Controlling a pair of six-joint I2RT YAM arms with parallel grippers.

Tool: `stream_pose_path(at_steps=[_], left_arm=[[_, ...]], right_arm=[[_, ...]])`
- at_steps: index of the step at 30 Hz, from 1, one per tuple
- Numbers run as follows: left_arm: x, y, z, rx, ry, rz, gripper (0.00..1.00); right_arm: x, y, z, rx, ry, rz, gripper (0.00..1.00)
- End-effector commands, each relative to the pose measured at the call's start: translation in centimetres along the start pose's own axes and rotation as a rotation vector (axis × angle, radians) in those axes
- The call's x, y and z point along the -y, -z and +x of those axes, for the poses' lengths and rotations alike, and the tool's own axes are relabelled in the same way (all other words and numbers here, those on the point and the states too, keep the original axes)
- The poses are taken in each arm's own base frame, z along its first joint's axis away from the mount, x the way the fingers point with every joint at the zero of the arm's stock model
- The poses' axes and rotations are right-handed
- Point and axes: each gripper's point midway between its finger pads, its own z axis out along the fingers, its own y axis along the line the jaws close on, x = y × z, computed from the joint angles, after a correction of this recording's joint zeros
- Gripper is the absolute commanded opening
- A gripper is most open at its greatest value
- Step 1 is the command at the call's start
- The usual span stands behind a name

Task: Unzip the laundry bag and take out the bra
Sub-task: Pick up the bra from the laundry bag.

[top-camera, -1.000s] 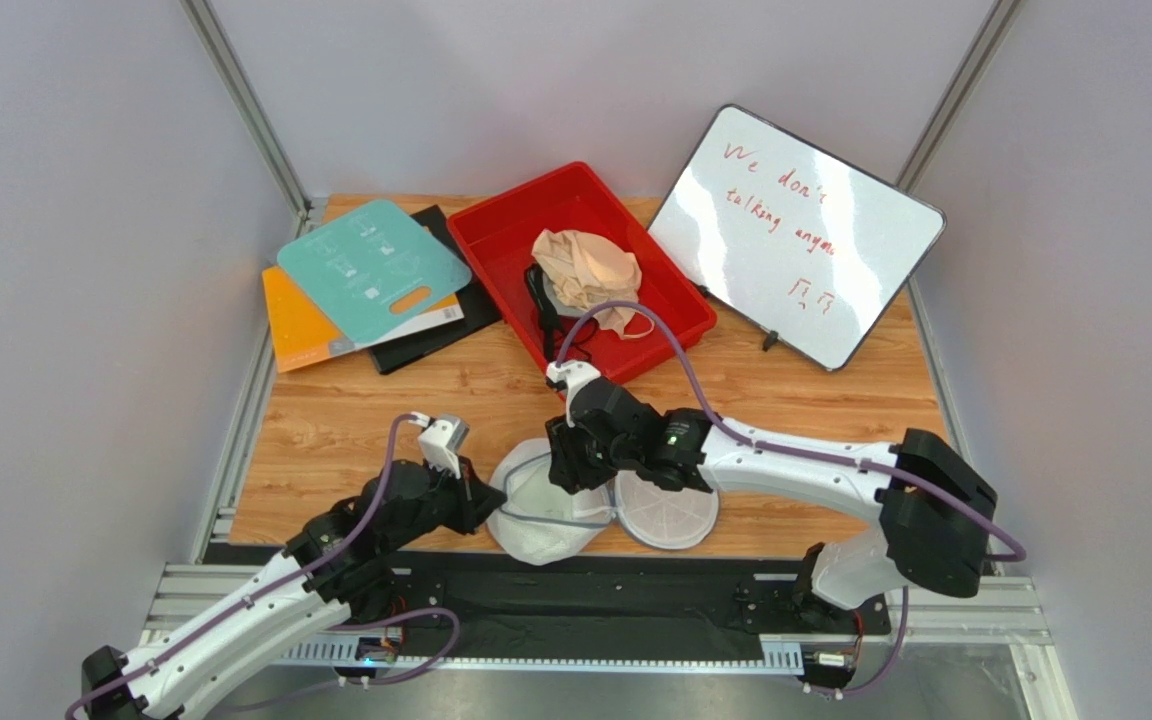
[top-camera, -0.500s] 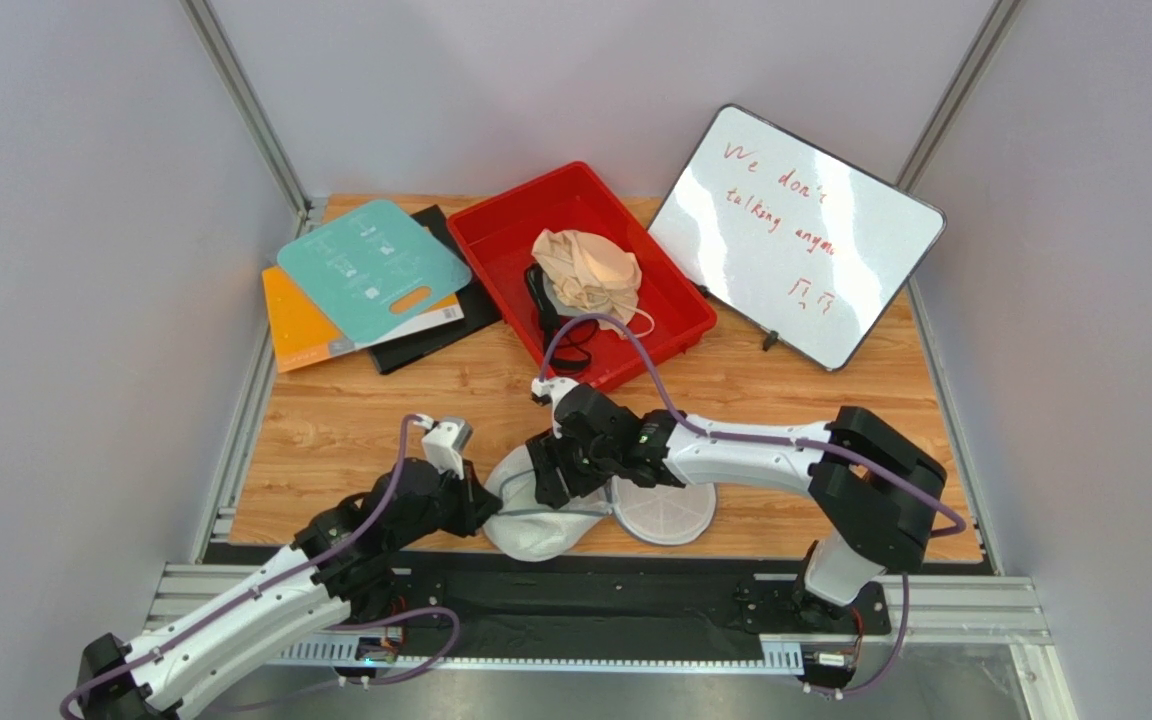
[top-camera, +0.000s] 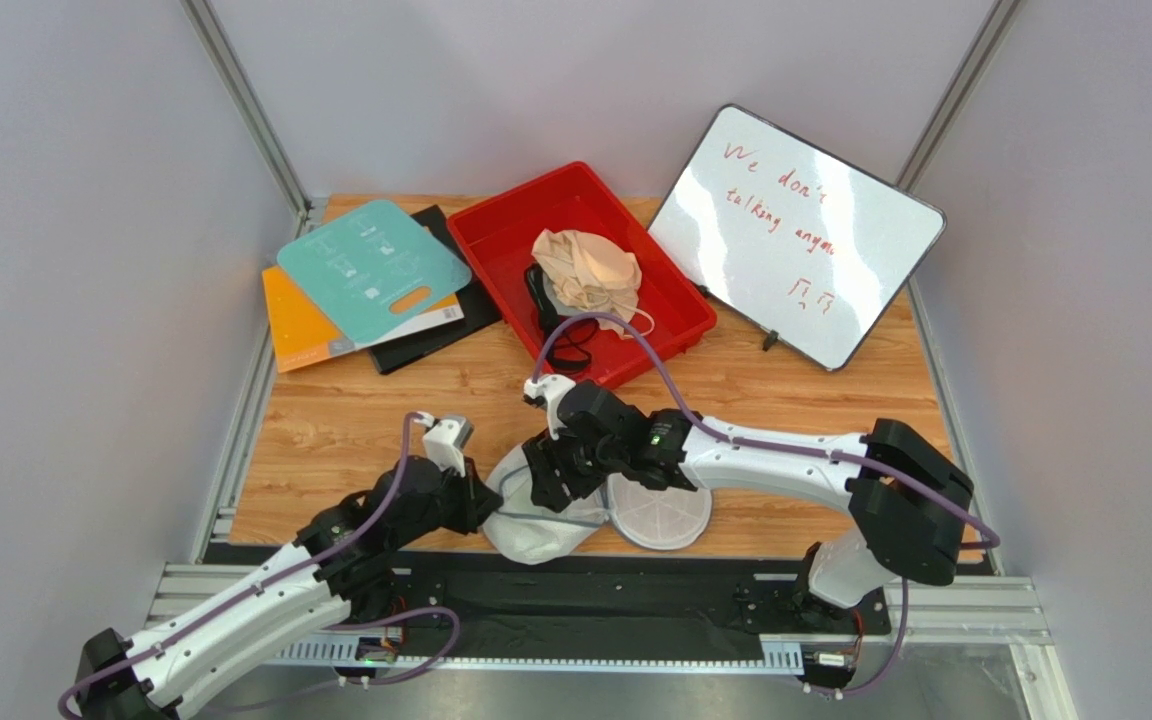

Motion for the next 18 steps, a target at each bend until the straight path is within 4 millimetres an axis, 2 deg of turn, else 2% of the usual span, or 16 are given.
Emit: stream_pose_path(at_steps=[1, 3, 4, 6, 7, 9, 14, 18], left_arm=[[2.4, 0.6, -4.7, 0.146, -0.028, 0.063, 0.0], [2.3, 0.4, -5.3, 0.162, -0.067, 0.048, 0.0], [3.1, 0.7, -6.5, 0.19, -0.081, 0.066, 0.0], [3.4, 0.5, -6.9, 0.181, -0.118, 0.062, 0.0], [3.8, 0.8, -7.8, 0.193, -0.148, 0.065, 0.0], [3.8, 0.6, -8.0, 0.18, -0.185, 0.054, 0.0], [4.3, 0.9, -9.9, 0.216, -0.206, 0.06, 0.0], [5.0, 0.8, -10.6, 0.245, -0.182, 0.097, 0.0]], right_arm=[[-0.2, -0.4, 0.4, -0.008, 0.062, -0.026, 0.6], [-0.3, -0.5, 0.0, 0.01, 0.079, -0.034, 0.6], [-0.1, -0.6, 0.0, 0.017, 0.086, -0.03, 0.59], [0.2, -1.0, -0.4, 0.028, 0.097, -0.015, 0.58], [0.1, -1.2, -0.6, 0.032, 0.103, -0.016, 0.57], [0.5, -2.0, -0.7, 0.037, 0.111, -0.005, 0.56], [0.7, -3.5, 0.5, 0.016, 0.134, -0.032, 0.56], [-0.1, -3.4, 0.8, 0.039, 0.139, -0.098, 0.58]])
